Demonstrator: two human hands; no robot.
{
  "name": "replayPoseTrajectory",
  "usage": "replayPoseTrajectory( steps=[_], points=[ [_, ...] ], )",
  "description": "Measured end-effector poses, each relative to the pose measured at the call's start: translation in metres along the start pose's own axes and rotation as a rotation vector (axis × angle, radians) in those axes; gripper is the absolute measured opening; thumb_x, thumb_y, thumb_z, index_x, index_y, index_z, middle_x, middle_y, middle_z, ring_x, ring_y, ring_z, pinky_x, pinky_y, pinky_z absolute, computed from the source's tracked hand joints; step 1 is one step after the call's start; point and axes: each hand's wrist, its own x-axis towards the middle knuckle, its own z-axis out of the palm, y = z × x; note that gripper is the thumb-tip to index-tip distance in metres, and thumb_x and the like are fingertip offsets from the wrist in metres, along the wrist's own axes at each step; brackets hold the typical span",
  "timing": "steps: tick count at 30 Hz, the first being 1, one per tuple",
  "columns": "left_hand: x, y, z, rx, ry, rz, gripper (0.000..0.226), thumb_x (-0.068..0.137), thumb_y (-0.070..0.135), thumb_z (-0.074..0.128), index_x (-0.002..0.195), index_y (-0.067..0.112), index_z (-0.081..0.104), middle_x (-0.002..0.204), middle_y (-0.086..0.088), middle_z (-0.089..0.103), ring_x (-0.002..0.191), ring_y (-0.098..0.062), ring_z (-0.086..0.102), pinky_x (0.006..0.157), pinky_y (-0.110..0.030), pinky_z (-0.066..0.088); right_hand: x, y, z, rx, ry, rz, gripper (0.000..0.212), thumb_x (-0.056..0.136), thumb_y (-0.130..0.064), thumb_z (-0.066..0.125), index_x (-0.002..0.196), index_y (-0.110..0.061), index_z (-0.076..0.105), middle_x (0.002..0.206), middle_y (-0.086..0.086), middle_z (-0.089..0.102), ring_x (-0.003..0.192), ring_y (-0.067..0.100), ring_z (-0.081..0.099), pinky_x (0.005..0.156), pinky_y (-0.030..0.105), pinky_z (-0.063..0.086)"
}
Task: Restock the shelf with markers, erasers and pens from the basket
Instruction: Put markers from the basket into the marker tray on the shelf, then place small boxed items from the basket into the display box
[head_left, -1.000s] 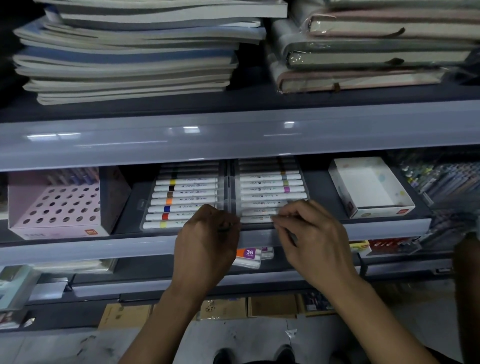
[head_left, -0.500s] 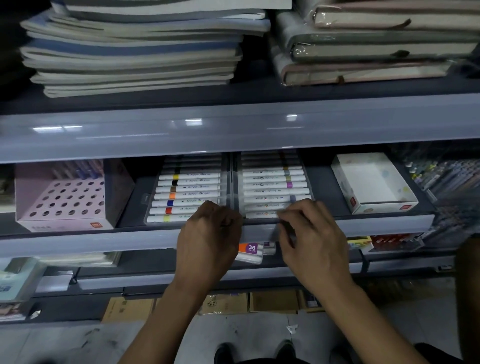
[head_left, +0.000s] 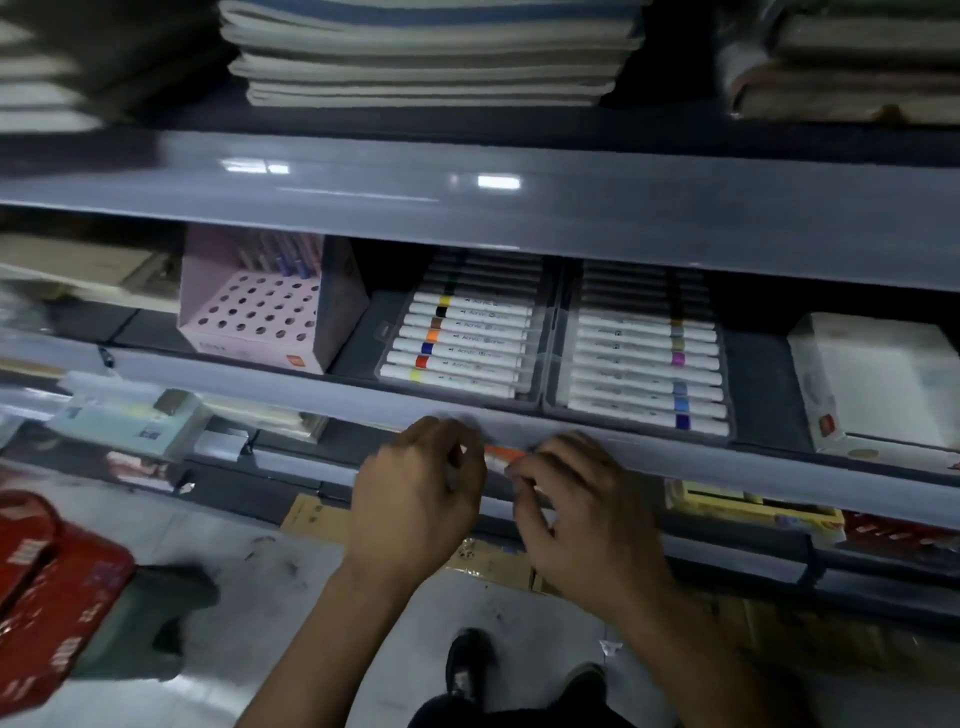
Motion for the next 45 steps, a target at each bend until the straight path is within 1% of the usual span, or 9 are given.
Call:
replayPoseTrajectory(
  steps=[7, 13, 18, 21, 24, 28, 31, 36, 45],
  points=[
    [-0.071, -0.043, -0.023, 0.234, -0.069, -0.342, 0.015, 0.097, 0.029, 0.058, 0.093, 0.025, 0.071, 0.089, 0.005, 0.066, 0.070, -0.022, 0.065, 0.060, -0.037, 0.054, -0.006, -0.020, 0.058, 0.011, -0.466, -0.009, 0.022, 0.095, -0.035, 0.048, 0.088, -0.025, 0.066, 0.091, -0.008, 0.059, 0.090, 0.016, 0.057, 0.070, 0.037, 0.050],
    [-0.133, -0.100, -0.040, 0.297, -0.188, -0.619, 0.027, 0.103, 0.043, 0.052, 0.116, 0.027, 0.068, 0.111, 0.005, 0.063, 0.087, -0.018, 0.064, 0.073, -0.034, 0.057, -0.012, -0.066, 0.109, 0.001, -0.699, -0.065, 0.023, 0.101, -0.038, 0.048, 0.100, -0.025, 0.067, 0.101, -0.006, 0.060, 0.093, 0.012, 0.056, 0.079, 0.033, 0.054],
    [-0.182, -0.166, -0.075, 0.259, -0.243, -0.698, 0.032, 0.104, 0.047, 0.050, 0.124, 0.028, 0.066, 0.118, 0.005, 0.065, 0.102, -0.019, 0.065, 0.082, -0.036, 0.057, -0.019, -0.125, 0.164, -0.030, -0.761, -0.120, 0.027, 0.100, -0.039, 0.045, 0.085, -0.023, 0.060, 0.090, -0.008, 0.052, 0.085, 0.011, 0.050, 0.075, 0.033, 0.052],
    [-0.218, -0.212, -0.108, 0.182, -0.214, -0.803, 0.032, 0.103, 0.049, 0.051, 0.123, 0.030, 0.067, 0.117, 0.005, 0.066, 0.101, -0.020, 0.066, 0.083, -0.037, 0.059, -0.019, -0.173, 0.201, -0.079, -0.799, -0.173, 0.027, 0.098, -0.041, 0.048, 0.073, -0.031, 0.048, 0.079, -0.014, 0.043, 0.073, 0.003, 0.043, 0.059, 0.016, 0.032],
    [-0.257, -0.259, -0.142, 0.159, -0.174, -0.887, 0.032, 0.102, 0.049, 0.052, 0.122, 0.029, 0.067, 0.117, 0.004, 0.066, 0.100, -0.022, 0.066, 0.082, -0.039, 0.060, -0.016, -0.225, 0.239, -0.111, -0.816, -0.212, 0.033, 0.095, -0.037, 0.052, 0.065, -0.029, 0.039, 0.071, -0.013, 0.040, 0.066, -0.002, 0.040, 0.052, 0.016, 0.020],
    [-0.305, -0.313, -0.186, 0.156, -0.108, -0.998, 0.033, 0.101, 0.046, 0.052, 0.123, 0.026, 0.067, 0.118, 0.003, 0.067, 0.103, -0.024, 0.066, 0.084, -0.040, 0.059, -0.012, -0.291, 0.283, -0.111, -0.884, -0.218, 0.032, 0.094, -0.038, 0.050, 0.067, -0.023, 0.047, 0.072, -0.007, 0.048, 0.066, 0.008, 0.045, 0.055, 0.034, 0.043],
    [-0.335, -0.345, -0.213, 0.164, -0.056, -1.058, 0.032, 0.100, 0.044, 0.053, 0.120, 0.024, 0.068, 0.114, 0.001, 0.068, 0.100, -0.022, 0.066, 0.079, -0.035, 0.058, -0.009, -0.331, 0.309, -0.107, -0.945, -0.244, 0.027, 0.096, -0.038, 0.051, 0.071, -0.027, 0.050, 0.074, -0.008, 0.050, 0.067, 0.011, 0.048, 0.057, 0.033, 0.040],
    [-0.361, -0.393, -0.243, 0.145, -0.028, -1.130, 0.032, 0.099, 0.044, 0.054, 0.119, 0.024, 0.069, 0.114, 0.002, 0.068, 0.099, -0.020, 0.067, 0.074, -0.030, 0.053, 0.005, -0.384, 0.357, -0.112, -1.049, -0.303, 0.026, 0.098, -0.040, 0.047, 0.103, -0.024, 0.068, 0.102, -0.002, 0.064, 0.093, 0.019, 0.058, 0.077, 0.038, 0.054],
    [-0.370, -0.491, -0.296, 0.155, 0.020, -1.289, 0.035, 0.099, 0.048, 0.049, 0.124, 0.030, 0.066, 0.120, 0.008, 0.065, 0.103, -0.015, 0.065, 0.078, -0.032, 0.056, 0.062, -0.480, 0.475, -0.058, -1.139, -0.448, 0.030, 0.098, -0.043, 0.050, 0.069, -0.031, 0.048, 0.082, -0.008, 0.056, 0.077, 0.014, 0.057, 0.068, 0.037, 0.053]
  ],
)
